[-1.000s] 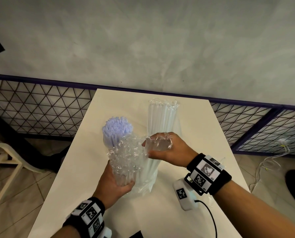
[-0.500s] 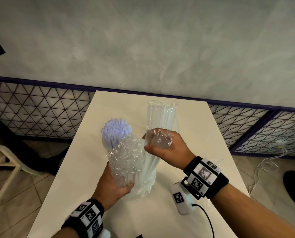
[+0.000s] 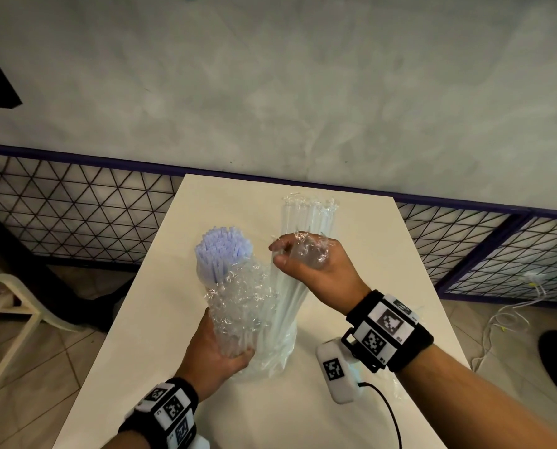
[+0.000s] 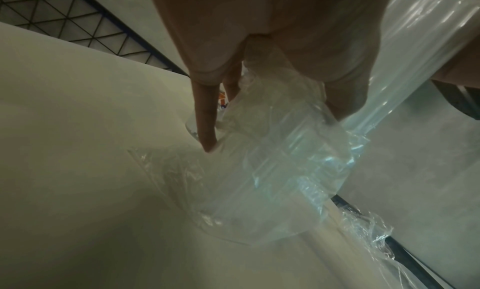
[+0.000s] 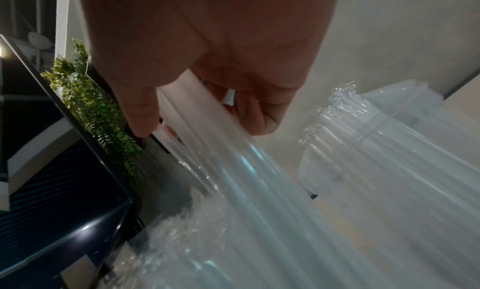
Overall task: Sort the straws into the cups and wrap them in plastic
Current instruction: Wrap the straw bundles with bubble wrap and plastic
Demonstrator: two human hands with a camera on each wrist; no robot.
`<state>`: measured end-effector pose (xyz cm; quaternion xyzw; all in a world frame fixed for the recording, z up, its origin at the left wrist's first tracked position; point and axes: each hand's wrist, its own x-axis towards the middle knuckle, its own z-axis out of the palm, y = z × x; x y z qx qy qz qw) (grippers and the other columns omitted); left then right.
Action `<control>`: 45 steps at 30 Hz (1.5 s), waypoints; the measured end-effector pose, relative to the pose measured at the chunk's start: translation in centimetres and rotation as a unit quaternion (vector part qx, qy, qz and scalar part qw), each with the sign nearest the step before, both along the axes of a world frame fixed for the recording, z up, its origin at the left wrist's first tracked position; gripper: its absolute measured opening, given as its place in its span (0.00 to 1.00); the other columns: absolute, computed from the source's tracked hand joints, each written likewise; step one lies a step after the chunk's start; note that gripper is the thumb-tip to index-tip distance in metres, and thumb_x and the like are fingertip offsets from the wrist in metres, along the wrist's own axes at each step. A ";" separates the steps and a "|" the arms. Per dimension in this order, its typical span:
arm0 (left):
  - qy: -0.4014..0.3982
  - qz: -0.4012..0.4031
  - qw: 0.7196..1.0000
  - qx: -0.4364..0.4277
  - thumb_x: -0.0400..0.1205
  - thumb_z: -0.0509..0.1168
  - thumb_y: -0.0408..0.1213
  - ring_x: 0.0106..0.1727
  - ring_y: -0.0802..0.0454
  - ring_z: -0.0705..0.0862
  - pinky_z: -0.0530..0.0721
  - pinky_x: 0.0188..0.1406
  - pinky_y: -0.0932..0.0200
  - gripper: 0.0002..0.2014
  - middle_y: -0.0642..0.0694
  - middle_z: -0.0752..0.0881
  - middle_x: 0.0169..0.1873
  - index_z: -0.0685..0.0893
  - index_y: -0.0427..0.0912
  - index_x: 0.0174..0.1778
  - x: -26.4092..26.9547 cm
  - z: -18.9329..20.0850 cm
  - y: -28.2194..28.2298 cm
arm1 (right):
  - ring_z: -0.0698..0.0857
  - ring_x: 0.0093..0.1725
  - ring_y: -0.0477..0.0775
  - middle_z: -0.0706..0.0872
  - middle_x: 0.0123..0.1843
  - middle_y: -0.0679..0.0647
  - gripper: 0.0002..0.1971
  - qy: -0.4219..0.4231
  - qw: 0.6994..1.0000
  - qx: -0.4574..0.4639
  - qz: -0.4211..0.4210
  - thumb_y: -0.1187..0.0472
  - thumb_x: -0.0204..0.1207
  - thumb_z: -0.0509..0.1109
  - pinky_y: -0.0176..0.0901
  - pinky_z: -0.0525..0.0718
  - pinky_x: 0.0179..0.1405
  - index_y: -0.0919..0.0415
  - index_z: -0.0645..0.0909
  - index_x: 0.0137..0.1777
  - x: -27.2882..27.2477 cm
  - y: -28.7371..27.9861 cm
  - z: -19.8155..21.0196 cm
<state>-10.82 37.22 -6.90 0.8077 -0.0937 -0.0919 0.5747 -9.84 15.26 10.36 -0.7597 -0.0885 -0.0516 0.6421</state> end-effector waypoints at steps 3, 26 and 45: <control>0.006 0.001 1.000 -0.011 0.58 0.82 0.51 0.64 0.64 0.83 0.78 0.68 0.62 0.43 0.61 0.85 0.60 0.75 0.53 0.70 -0.1 0.1 -0.1 | 0.89 0.55 0.48 0.92 0.49 0.51 0.04 -0.018 1.000 0.015 -0.016 0.63 0.79 0.74 0.35 0.83 0.56 0.62 0.89 0.48 0.1 0.3 0.0; 0.012 -0.011 1.000 -0.001 0.59 0.81 0.52 0.62 0.65 0.84 0.78 0.63 0.68 0.42 0.60 0.85 0.59 0.75 0.53 0.70 0.0 0.1 0.1 | 0.86 0.33 0.44 0.88 0.33 0.46 0.06 -0.052 0.986 -0.118 -0.104 0.65 0.74 0.78 0.36 0.81 0.36 0.55 0.86 0.38 1.4 -2.1 5.4; 0.056 -0.011 0.998 -0.021 0.60 0.84 0.44 0.63 0.58 0.86 0.81 0.70 0.48 0.43 0.55 0.87 0.61 0.72 0.52 0.71 0.0 0.2 0.1 | 0.90 0.44 0.53 0.88 0.55 0.54 0.41 0.173 0.930 -0.269 -0.179 0.31 0.59 0.80 0.43 0.90 0.32 0.60 0.79 0.63 13.6 -5.9 3.8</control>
